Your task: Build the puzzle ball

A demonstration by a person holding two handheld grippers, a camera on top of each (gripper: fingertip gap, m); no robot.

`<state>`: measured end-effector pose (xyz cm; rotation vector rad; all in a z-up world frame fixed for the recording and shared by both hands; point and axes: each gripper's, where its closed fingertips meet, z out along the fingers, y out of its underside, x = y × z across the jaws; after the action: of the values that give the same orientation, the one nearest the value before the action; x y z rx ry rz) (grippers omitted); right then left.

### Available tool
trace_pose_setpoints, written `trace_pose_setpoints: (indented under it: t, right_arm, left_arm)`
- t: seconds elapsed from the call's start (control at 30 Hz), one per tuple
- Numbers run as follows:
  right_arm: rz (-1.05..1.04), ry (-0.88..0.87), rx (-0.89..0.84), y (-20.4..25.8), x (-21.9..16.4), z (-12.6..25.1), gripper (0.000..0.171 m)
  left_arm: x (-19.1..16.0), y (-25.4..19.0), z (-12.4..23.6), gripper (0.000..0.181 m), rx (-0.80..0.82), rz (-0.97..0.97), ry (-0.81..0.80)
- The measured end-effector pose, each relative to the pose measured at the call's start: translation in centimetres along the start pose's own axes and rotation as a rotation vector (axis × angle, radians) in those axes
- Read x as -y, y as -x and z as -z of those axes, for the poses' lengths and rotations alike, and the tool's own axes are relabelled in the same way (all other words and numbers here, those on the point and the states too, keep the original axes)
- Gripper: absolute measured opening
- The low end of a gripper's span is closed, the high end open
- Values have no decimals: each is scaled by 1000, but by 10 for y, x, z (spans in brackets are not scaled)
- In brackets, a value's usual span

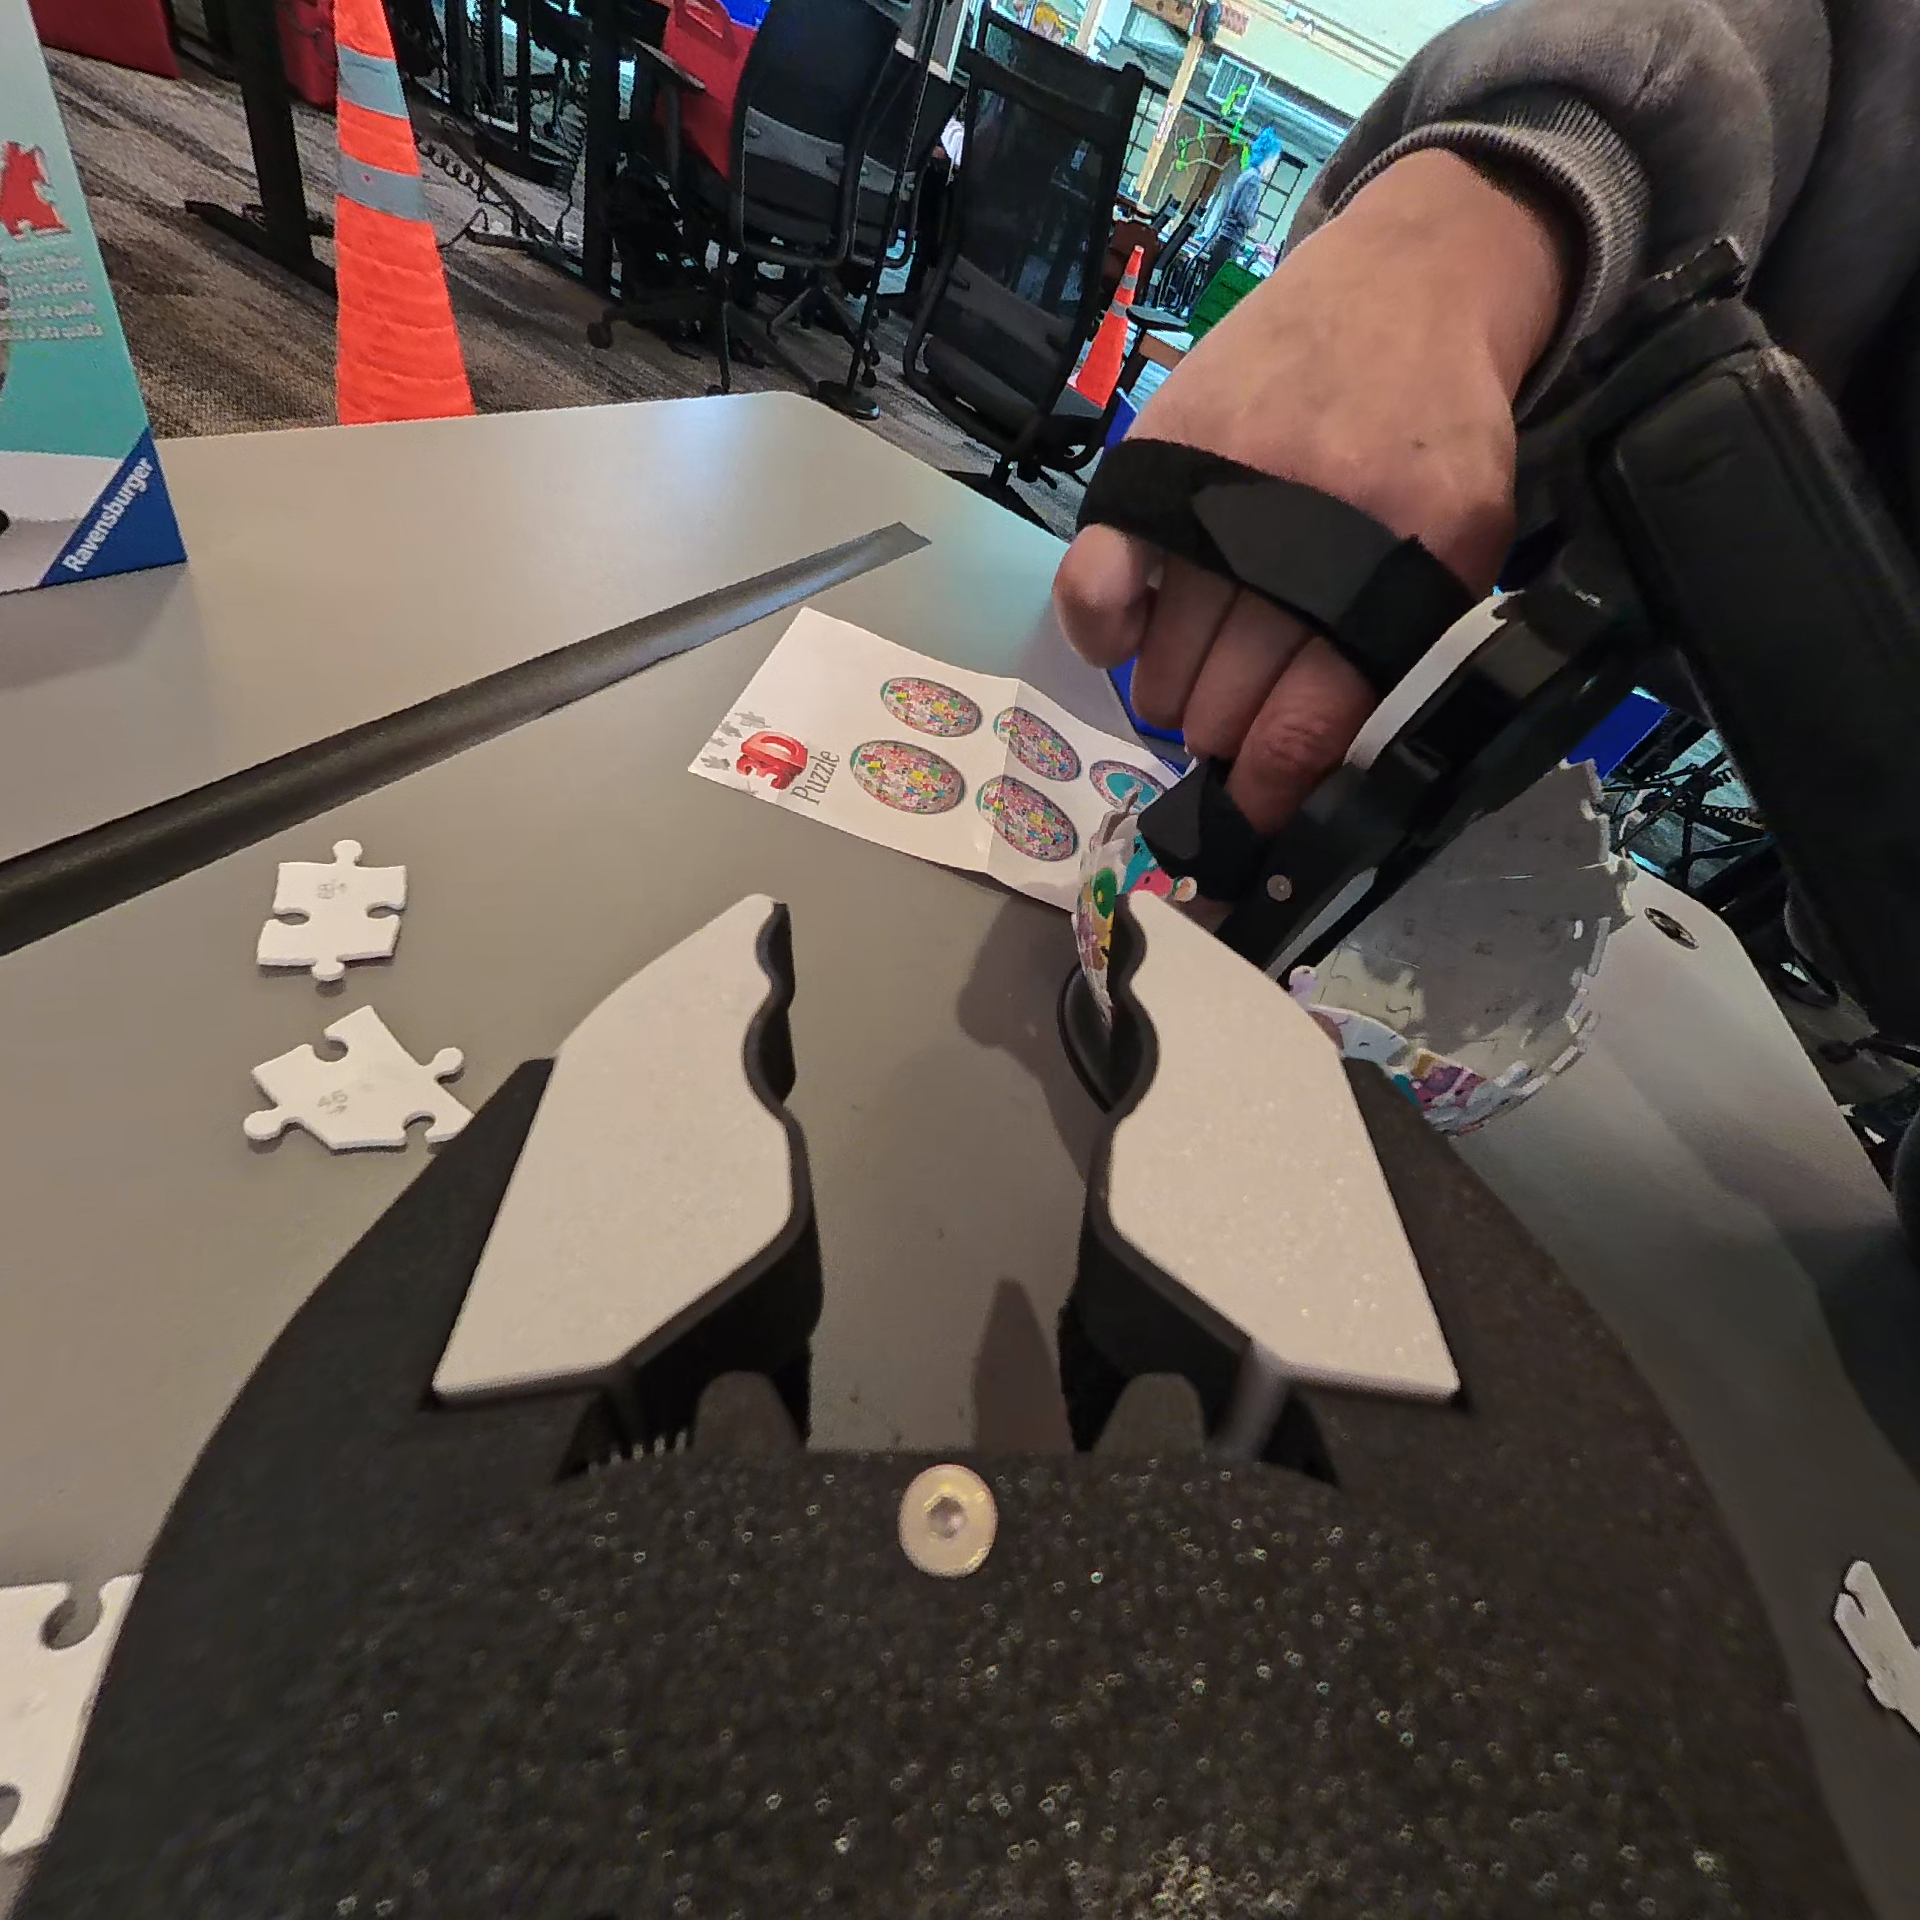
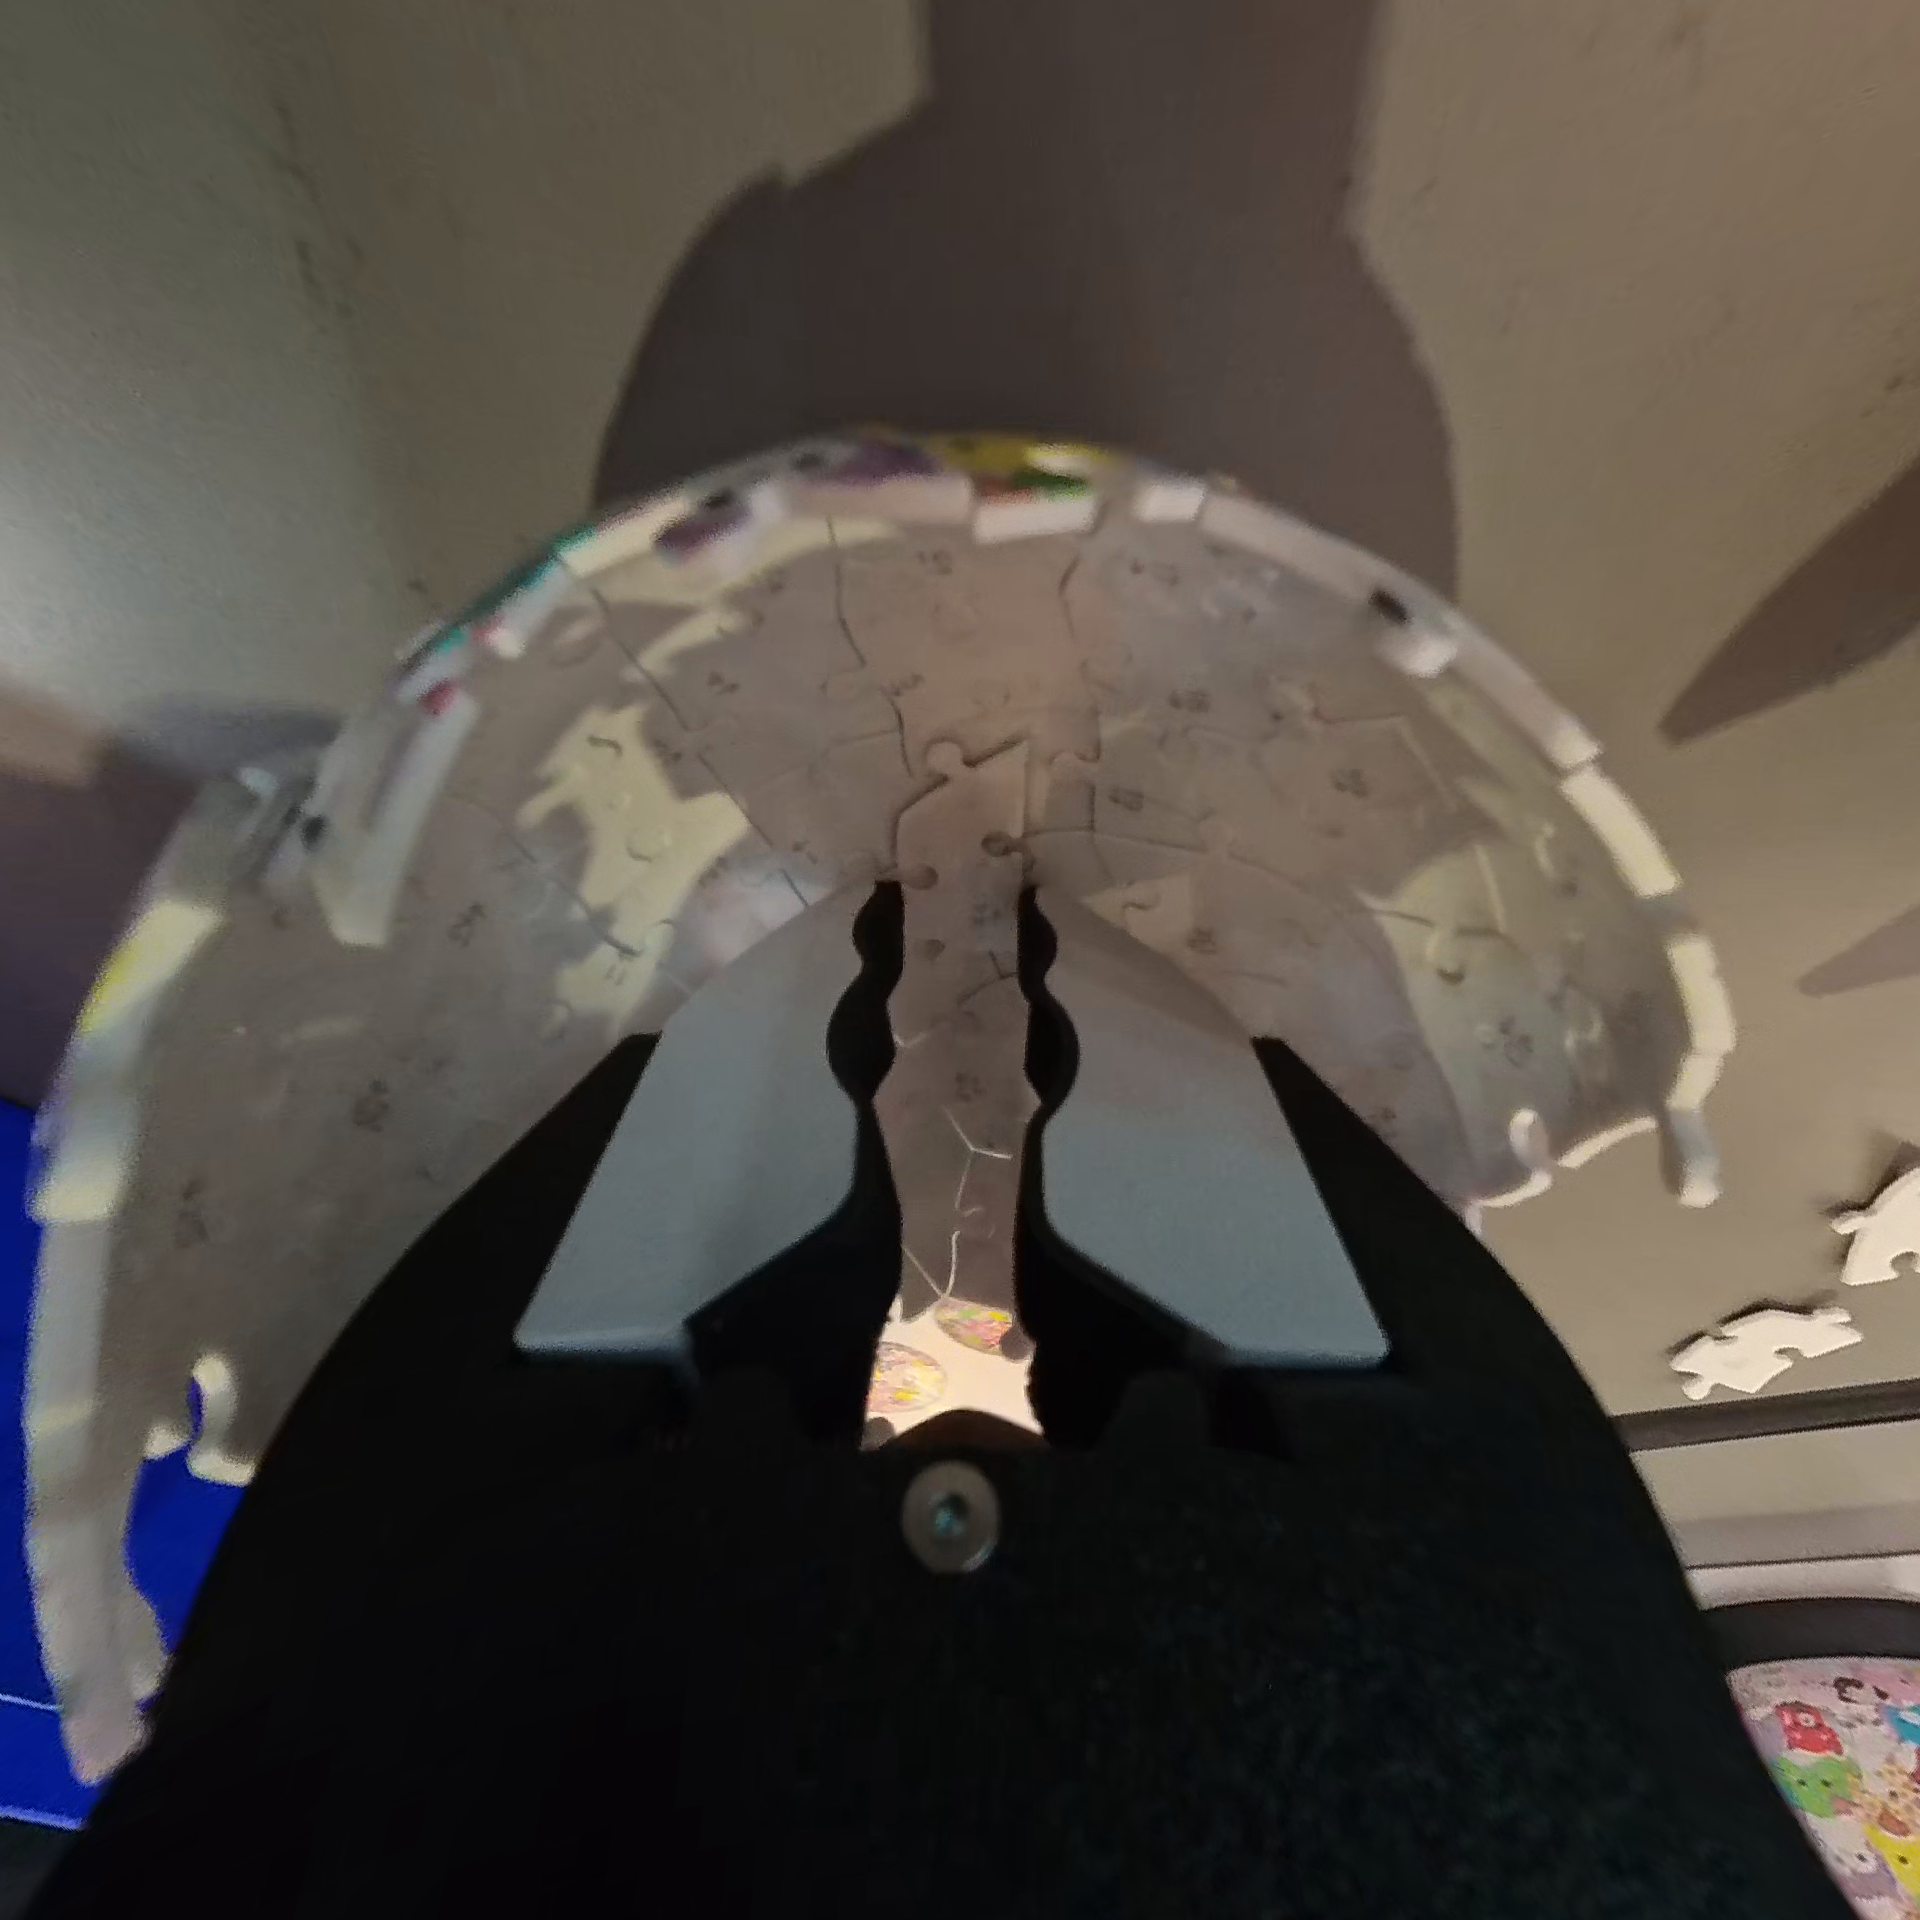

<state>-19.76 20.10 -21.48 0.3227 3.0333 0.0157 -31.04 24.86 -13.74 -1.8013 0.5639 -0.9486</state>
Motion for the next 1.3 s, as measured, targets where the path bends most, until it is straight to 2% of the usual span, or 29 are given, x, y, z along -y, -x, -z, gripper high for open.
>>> trace_pose_setpoints:
  t: [0.27, 0.3, 0.33, 0.5, 0.57, 0.67, 0.8, 1.1, 1.3]
  right_arm:
    - [-42, -1, -6, 1, -1, 1, 20]
    - [-34, -6, -4, 2, -1, 3, 1]
    - [-24, -21, -16, 1, 0, 5, 0]
    - [-49, -19, 9, 5, -4, 12, 0]
    - [-66, -25, -1, 4, -7, 20, 12]
    - [-132, -98, 31, 4, -4, 33, 15]
    - [-94, -57, 14, 4, -2, 20, 25]
    - [-57, 33, -31, 4, -2, 1, 29]
    - [-7, 75, -79, 0, -3, 0, 23]
  left_arm:
    - [0, 0, 0, 57, 1, -1, 1]
    - [0, 0, 0, 57, 1, -1, 1]
    - [0, 0, 0, 57, 0, 0, 1]
    - [0, 0, 0, 57, -1, 3, 1]
    - [0, 0, 0, 57, -1, 2, 1]
    - [0, 0, 0, 57, -1, 1, 2]
    - [0, 0, 0, 57, -1, 1, 3]
    - [0, 0, 0, 57, 0, 1, 2]
    - [0, 0, 0, 57, 0, 1, 3]
